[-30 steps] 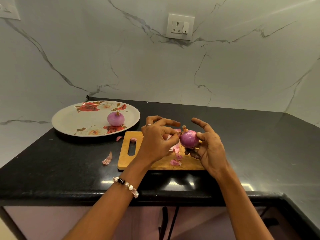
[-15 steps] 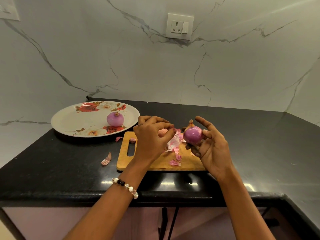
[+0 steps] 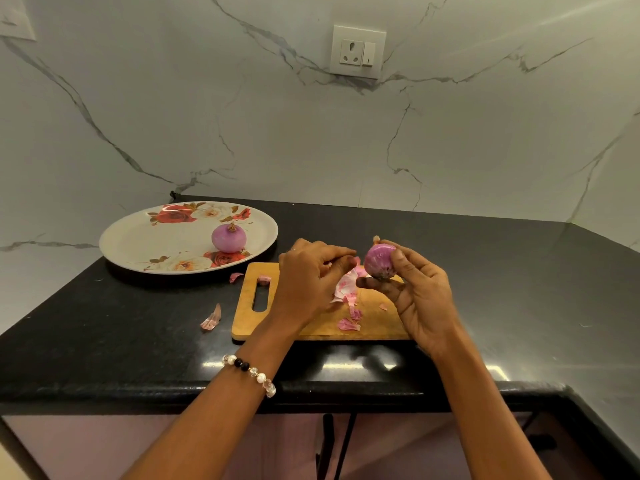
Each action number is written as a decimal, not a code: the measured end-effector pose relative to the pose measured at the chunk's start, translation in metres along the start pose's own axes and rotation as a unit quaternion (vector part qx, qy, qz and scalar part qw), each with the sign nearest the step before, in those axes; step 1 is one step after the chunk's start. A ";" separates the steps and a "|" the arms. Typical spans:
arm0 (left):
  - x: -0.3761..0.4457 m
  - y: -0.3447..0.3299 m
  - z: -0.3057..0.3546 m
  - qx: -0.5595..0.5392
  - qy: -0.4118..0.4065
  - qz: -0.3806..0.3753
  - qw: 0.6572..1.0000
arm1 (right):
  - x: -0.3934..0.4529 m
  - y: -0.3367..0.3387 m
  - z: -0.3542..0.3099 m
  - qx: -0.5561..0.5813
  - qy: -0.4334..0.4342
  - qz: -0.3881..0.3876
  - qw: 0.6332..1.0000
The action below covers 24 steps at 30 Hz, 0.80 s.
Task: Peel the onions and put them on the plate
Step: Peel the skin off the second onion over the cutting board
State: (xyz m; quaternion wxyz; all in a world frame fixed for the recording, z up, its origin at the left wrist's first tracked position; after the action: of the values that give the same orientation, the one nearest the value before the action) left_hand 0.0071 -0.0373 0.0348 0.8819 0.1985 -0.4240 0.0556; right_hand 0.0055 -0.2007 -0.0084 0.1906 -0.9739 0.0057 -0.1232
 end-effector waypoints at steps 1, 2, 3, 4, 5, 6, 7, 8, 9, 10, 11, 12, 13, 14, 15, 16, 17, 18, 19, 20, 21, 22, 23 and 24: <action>0.000 -0.002 0.004 -0.011 -0.004 -0.009 1.000 | 0.000 -0.001 0.001 -0.005 -0.003 -0.004 1.000; -0.001 -0.004 0.007 -0.018 -0.005 -0.018 1.000 | 0.000 -0.001 0.002 -0.015 -0.005 -0.011 1.000; -0.001 -0.005 0.008 -0.021 -0.004 -0.027 0.999 | 0.000 -0.002 0.003 -0.031 -0.003 -0.017 0.999; -0.001 -0.007 0.008 -0.023 -0.001 -0.035 0.999 | -0.001 -0.002 0.002 -0.051 0.004 -0.023 0.998; -0.002 -0.007 0.009 -0.024 0.001 -0.039 0.999 | -0.001 -0.002 0.000 -0.071 0.017 -0.025 0.997; -0.002 -0.007 0.009 -0.025 0.002 -0.039 0.999 | -0.002 -0.002 -0.003 -0.090 0.033 -0.027 0.995; -0.002 -0.006 0.009 -0.027 0.003 -0.036 0.999 | -0.001 -0.002 -0.005 -0.108 0.048 -0.029 0.993; -0.002 -0.005 0.009 -0.032 0.007 -0.033 0.999 | -0.001 -0.003 -0.006 -0.123 0.057 -0.032 0.990; -0.001 -0.003 0.008 -0.041 0.014 -0.030 0.999 | -0.001 -0.004 -0.007 -0.130 0.063 -0.038 0.989; -0.001 -0.002 0.008 -0.052 0.022 -0.030 0.998 | -0.001 -0.005 -0.007 -0.129 0.067 -0.045 0.988; 0.000 -0.001 0.007 -0.064 0.031 -0.031 0.997 | -0.001 -0.006 -0.007 -0.123 0.071 -0.052 0.989; 0.000 -0.001 0.005 -0.077 0.041 -0.033 0.996 | -0.001 -0.006 -0.007 -0.116 0.073 -0.056 0.989; 0.000 -0.001 0.004 -0.089 0.051 -0.033 0.994 | -0.001 -0.007 -0.008 -0.110 0.075 -0.058 0.989; 0.000 0.000 0.003 -0.096 0.061 -0.032 0.993 | -0.001 -0.007 -0.008 -0.107 0.076 -0.059 0.990; 0.000 0.000 0.002 -0.099 0.068 -0.031 0.992 | -0.001 -0.007 -0.008 -0.105 0.077 -0.060 0.990; -0.001 0.000 0.000 -0.099 0.074 -0.031 0.992 | 0.000 -0.008 -0.008 -0.107 0.076 -0.060 0.989; -0.001 0.000 -0.001 -0.097 0.080 -0.031 0.992 | 0.000 -0.008 -0.008 -0.109 0.075 -0.060 0.989; 0.000 0.000 -0.002 -0.095 0.085 -0.030 0.991 | 0.000 -0.009 -0.008 -0.109 0.073 -0.062 0.989; 0.000 0.000 -0.004 -0.094 0.090 -0.026 0.991 | 0.000 -0.010 -0.007 -0.105 0.071 -0.065 0.990; 0.001 0.001 -0.005 -0.095 0.096 -0.018 0.991 | 0.000 -0.011 -0.007 -0.101 0.070 -0.069 0.990; 0.001 0.003 -0.007 -0.097 0.100 -0.010 0.990 | 0.000 -0.012 -0.007 -0.099 0.069 -0.074 0.990; 0.001 0.004 -0.007 -0.099 0.104 -0.004 0.990 | 0.001 -0.013 -0.006 -0.099 0.069 -0.078 0.990; 0.000 0.005 -0.008 -0.099 0.106 -0.002 0.989 | 0.001 -0.014 -0.005 -0.099 0.068 -0.079 0.990; 0.000 0.005 -0.007 -0.098 0.105 -0.003 0.990 | 0.002 -0.014 -0.005 -0.099 0.068 -0.078 0.990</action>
State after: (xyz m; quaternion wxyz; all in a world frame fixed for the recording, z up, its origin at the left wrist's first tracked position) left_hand 0.0115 -0.0299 0.0324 0.9368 0.1056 -0.3320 0.0322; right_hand 0.0056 -0.1900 0.0014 0.0820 -0.9748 -0.0457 -0.2022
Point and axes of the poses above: each hand's wrist, its own x-axis towards the middle knuckle, its own y-axis out of the back of the hand, z = x × y, the point moved 10 cm from there along x, towards the middle knuckle, and after that the axes turned 6 degrees about -x, right-handed, at the moved point
